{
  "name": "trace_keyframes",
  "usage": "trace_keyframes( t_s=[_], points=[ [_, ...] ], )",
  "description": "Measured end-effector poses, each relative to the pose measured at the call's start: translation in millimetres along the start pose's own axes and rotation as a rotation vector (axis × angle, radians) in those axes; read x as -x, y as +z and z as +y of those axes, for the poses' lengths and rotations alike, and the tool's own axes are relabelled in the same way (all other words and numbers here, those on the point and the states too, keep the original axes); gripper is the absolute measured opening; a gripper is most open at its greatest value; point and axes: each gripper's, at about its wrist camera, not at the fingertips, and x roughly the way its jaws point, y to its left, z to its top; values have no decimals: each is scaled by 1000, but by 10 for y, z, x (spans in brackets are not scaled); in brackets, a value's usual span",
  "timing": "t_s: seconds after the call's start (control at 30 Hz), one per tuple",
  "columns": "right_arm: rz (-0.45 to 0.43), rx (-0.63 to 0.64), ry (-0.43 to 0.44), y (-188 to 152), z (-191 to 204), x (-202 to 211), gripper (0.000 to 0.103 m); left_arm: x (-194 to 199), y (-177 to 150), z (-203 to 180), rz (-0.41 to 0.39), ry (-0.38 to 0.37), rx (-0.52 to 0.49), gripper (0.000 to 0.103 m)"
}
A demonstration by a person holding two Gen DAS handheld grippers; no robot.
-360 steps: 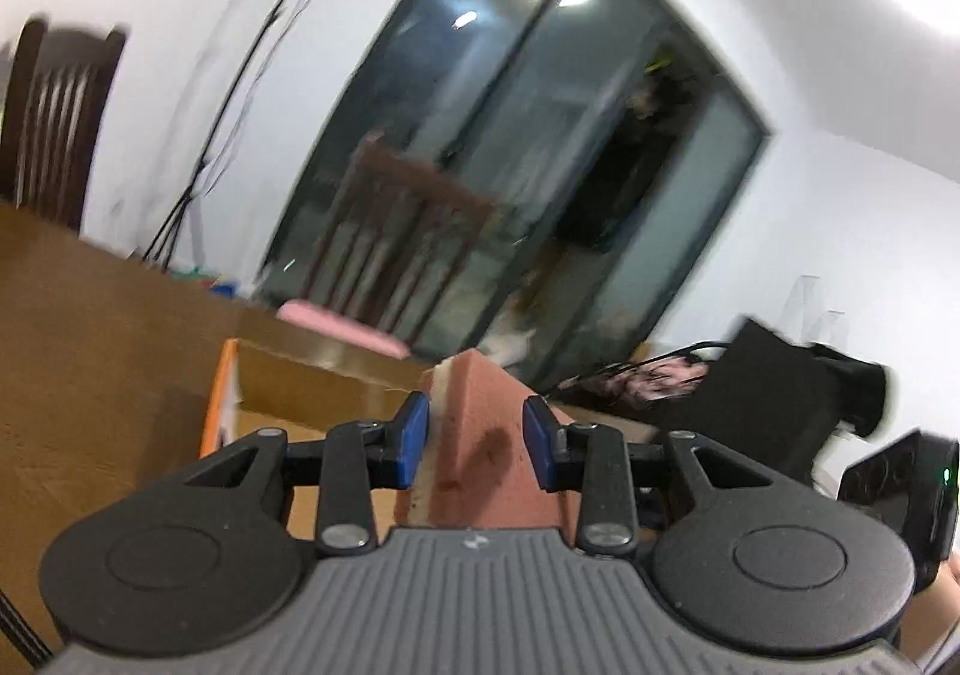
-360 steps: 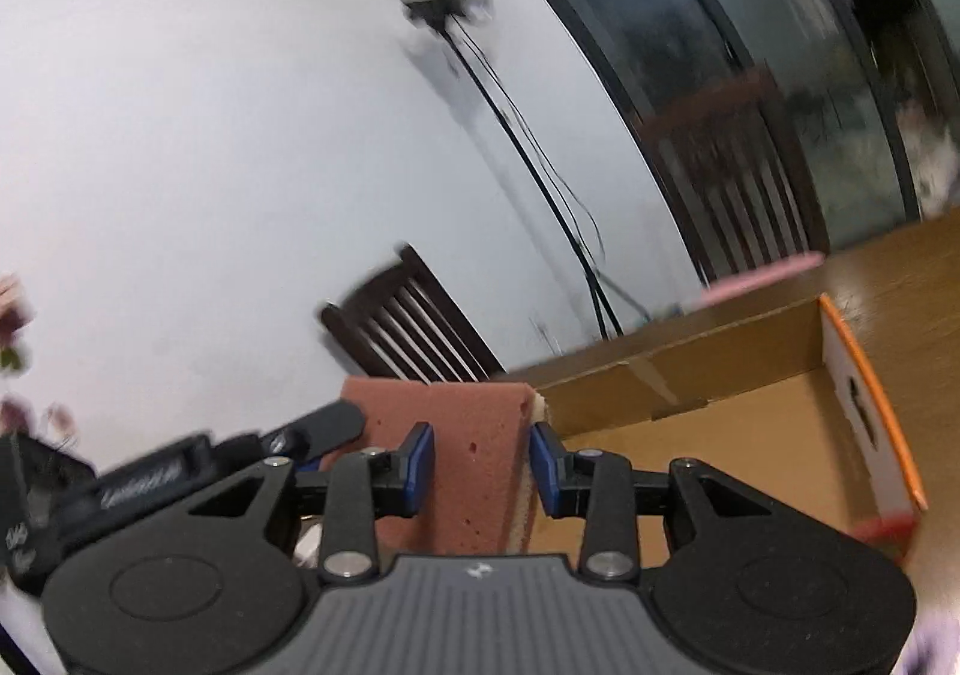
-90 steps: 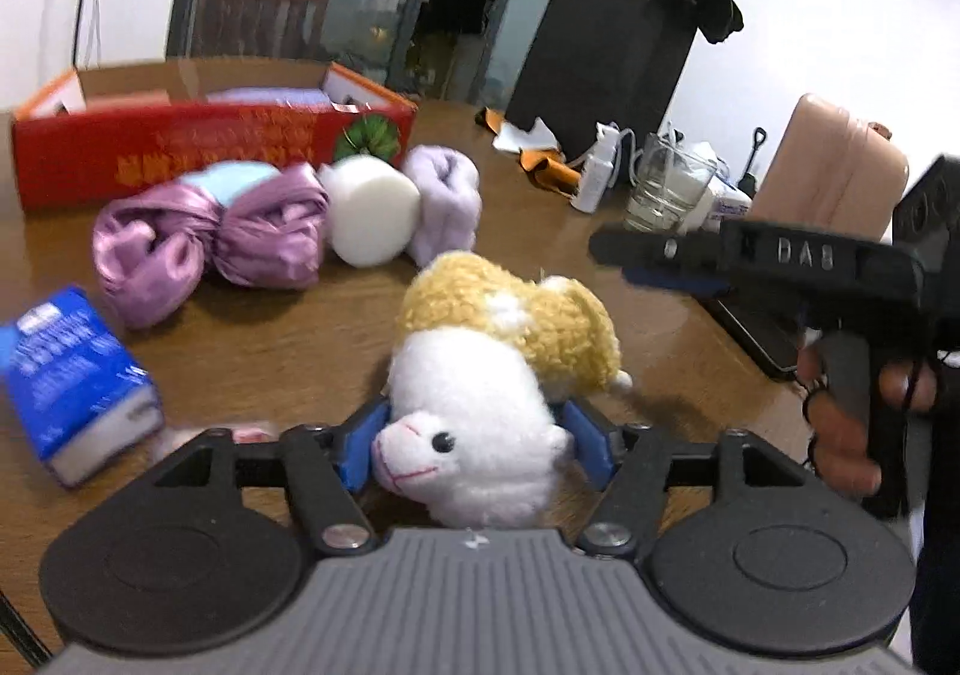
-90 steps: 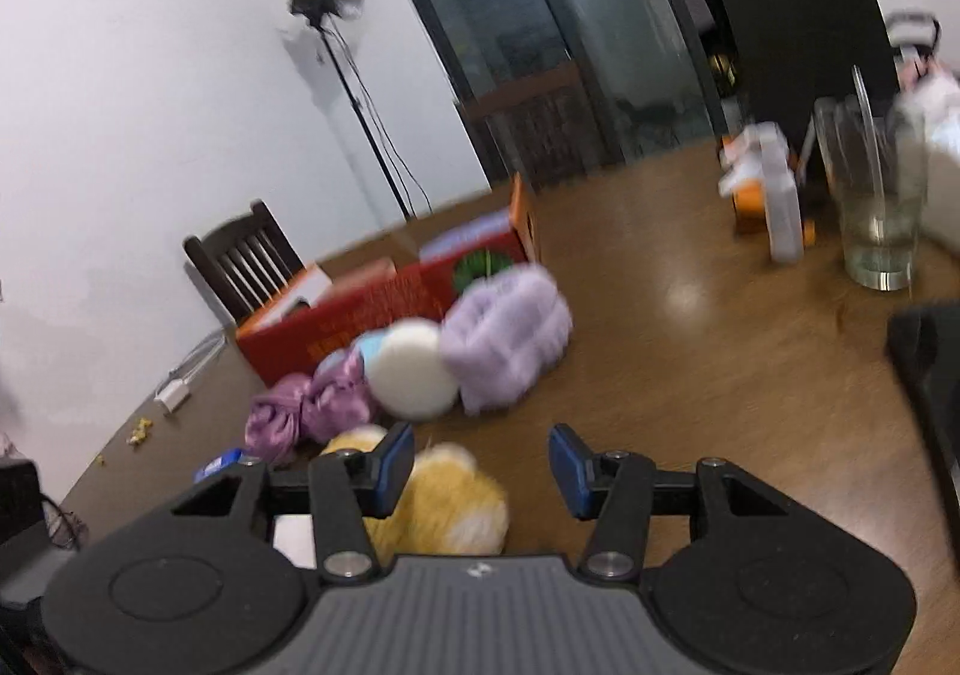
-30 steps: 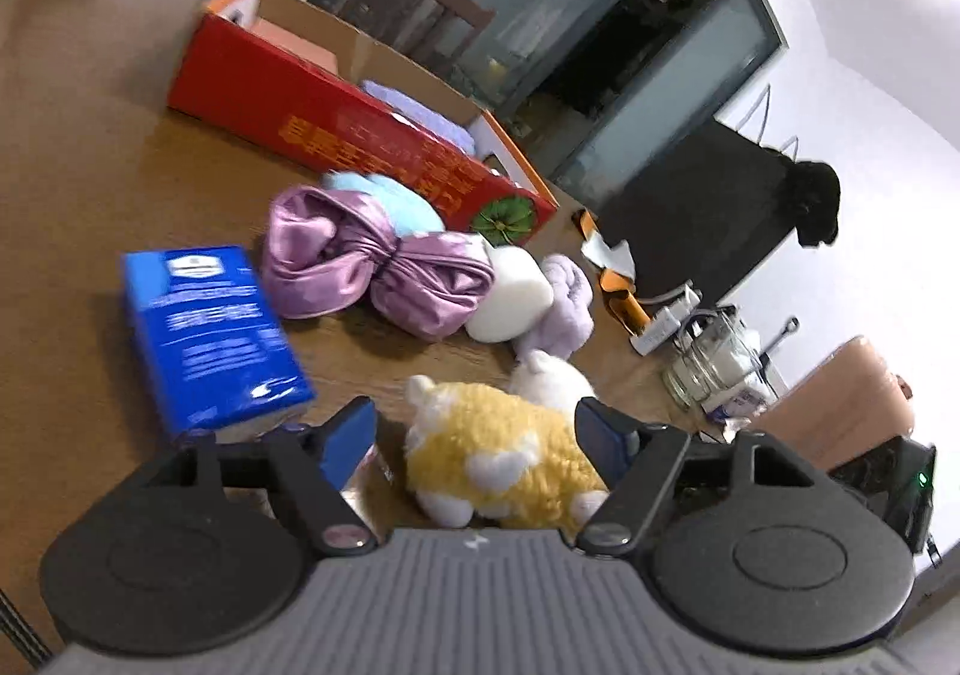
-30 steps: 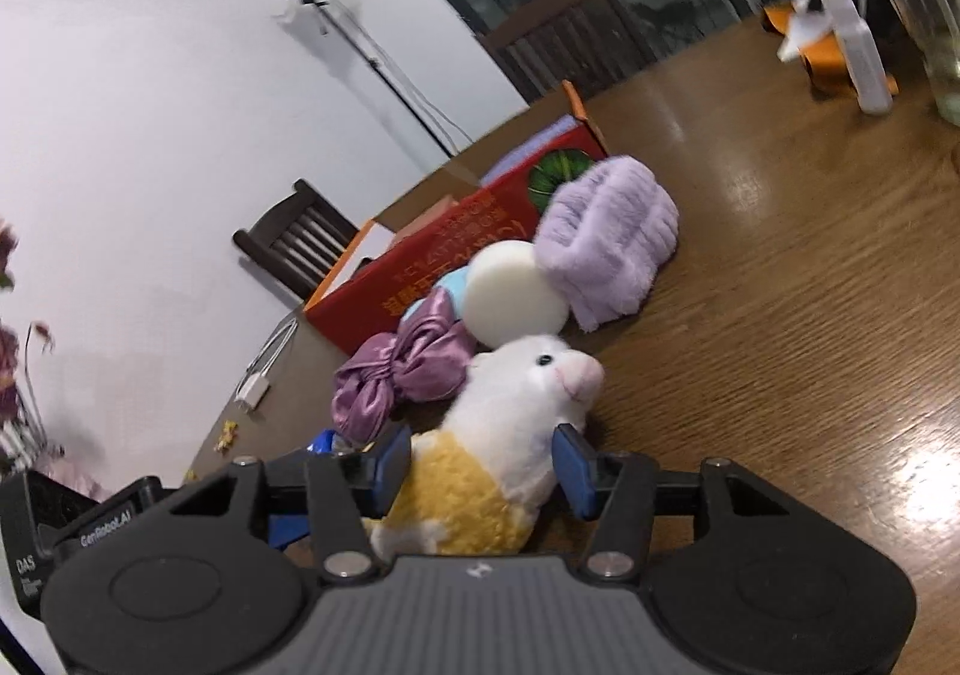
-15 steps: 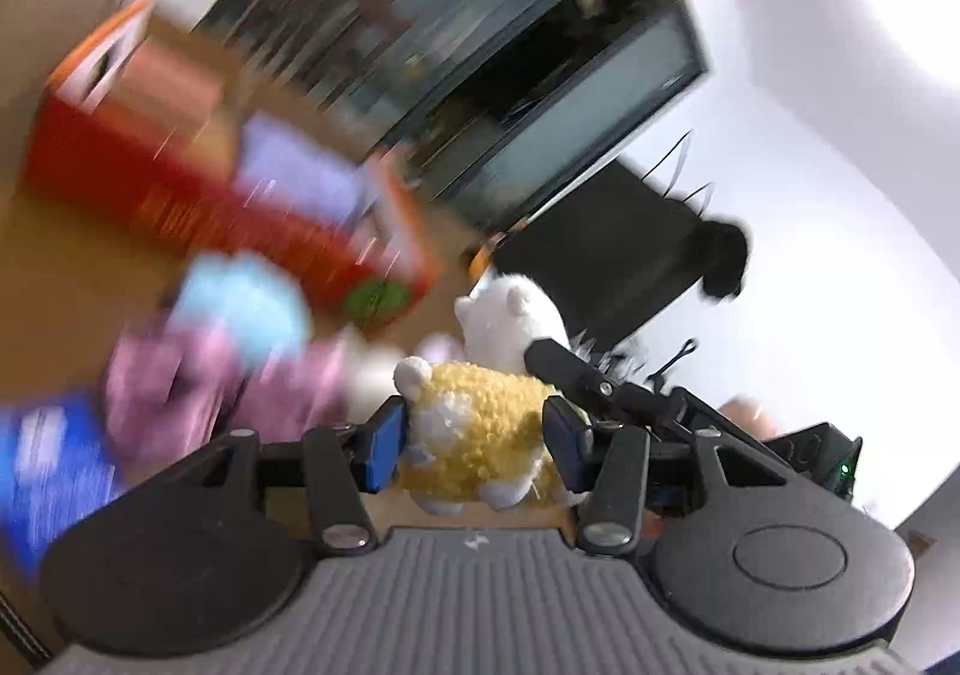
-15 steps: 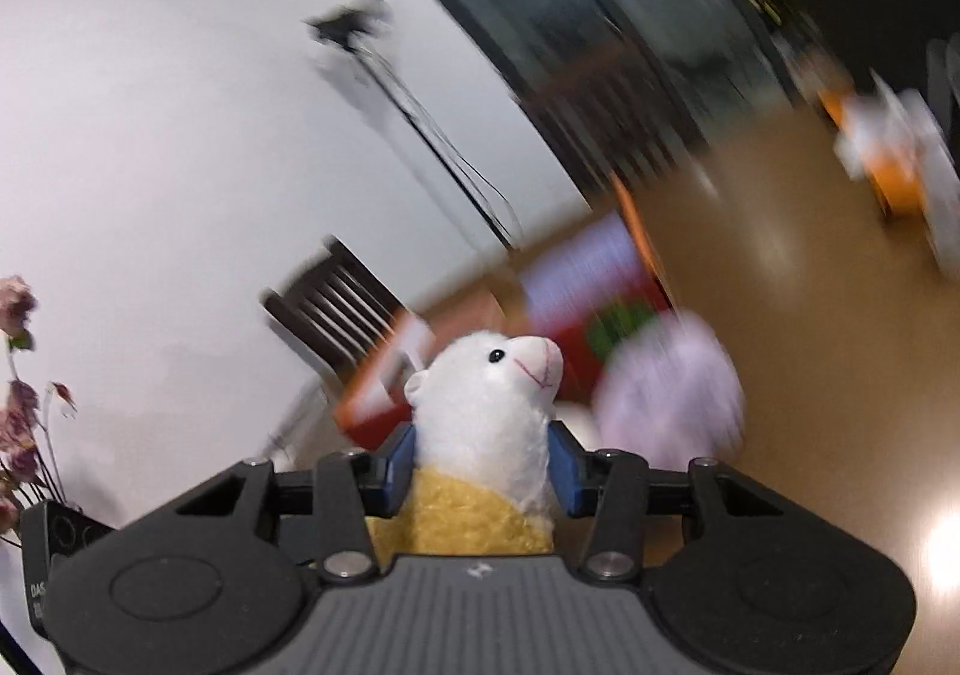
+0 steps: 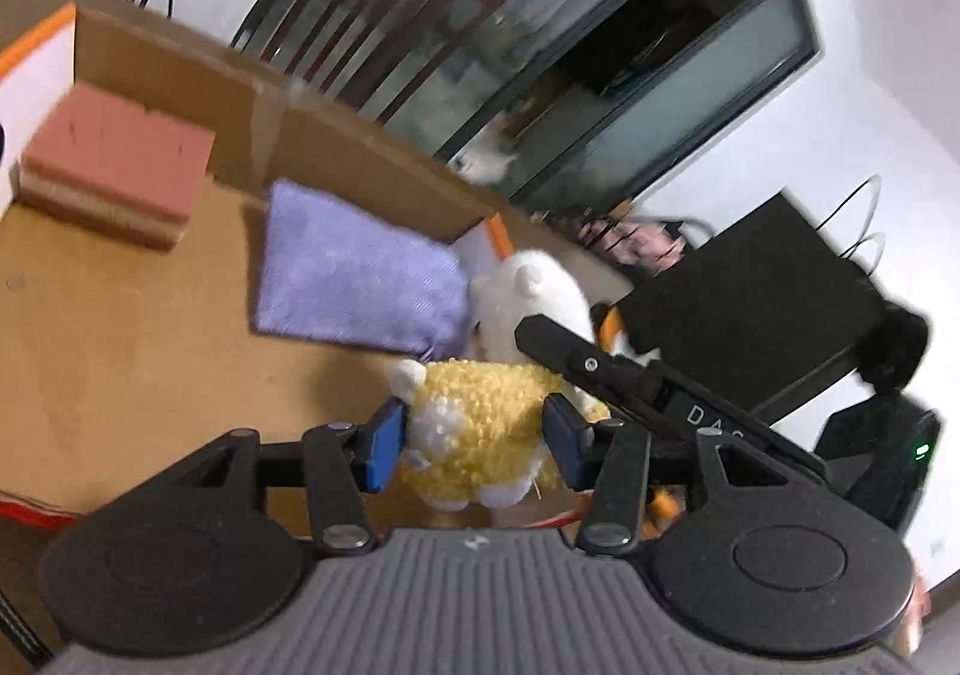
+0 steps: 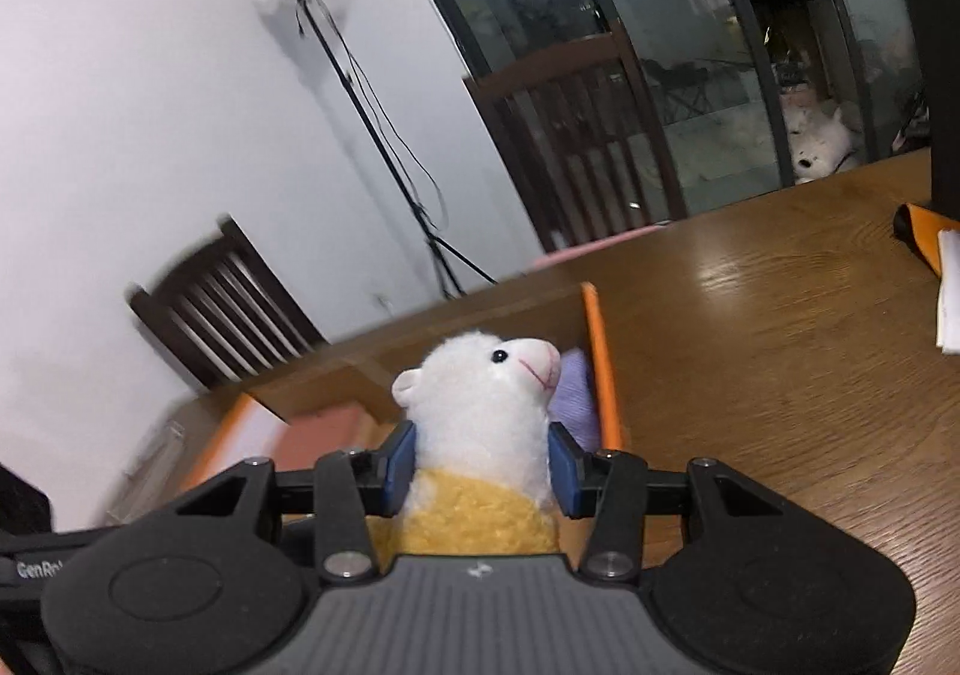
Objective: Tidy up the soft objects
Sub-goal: 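Lower the sheep with both grippers onto the purple cloth in the box and open, then withdraw both grippers from the box back toward the remaining items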
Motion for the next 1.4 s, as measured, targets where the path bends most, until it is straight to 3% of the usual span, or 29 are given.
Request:
trace_keyframes(
  t_s=[0.27,0.47,0.6,0.83,0.9,0.97,1.13,1.4],
  points=[
    [24,120,-112,-83,130,-133,47,-96,-46,-75,44,74,-110,52],
    [10,125,-103,-83,232,31,48,-42,-29,-58,44,126,-142,56],
    [-40,162,-90,-23,379,355,48,316,-82,-144,11,100,-150,60],
    [-138,279,-83,7,686,1232,55,1310,-327,-439,-140,93,-262,75],
    [-166,310,-69,-12,768,1503,62,1625,-430,-525,-207,119,-321,82],
    [-195,347,-37,-84,850,1789,77,1907,-541,-584,-257,164,-370,86],
    [-255,417,3,-366,1045,2318,83,2462,-919,-699,-366,251,-459,101],
    [-326,411,1,-1000,1069,2767,94,2923,-1773,-784,-500,339,-602,103]
  ],
)
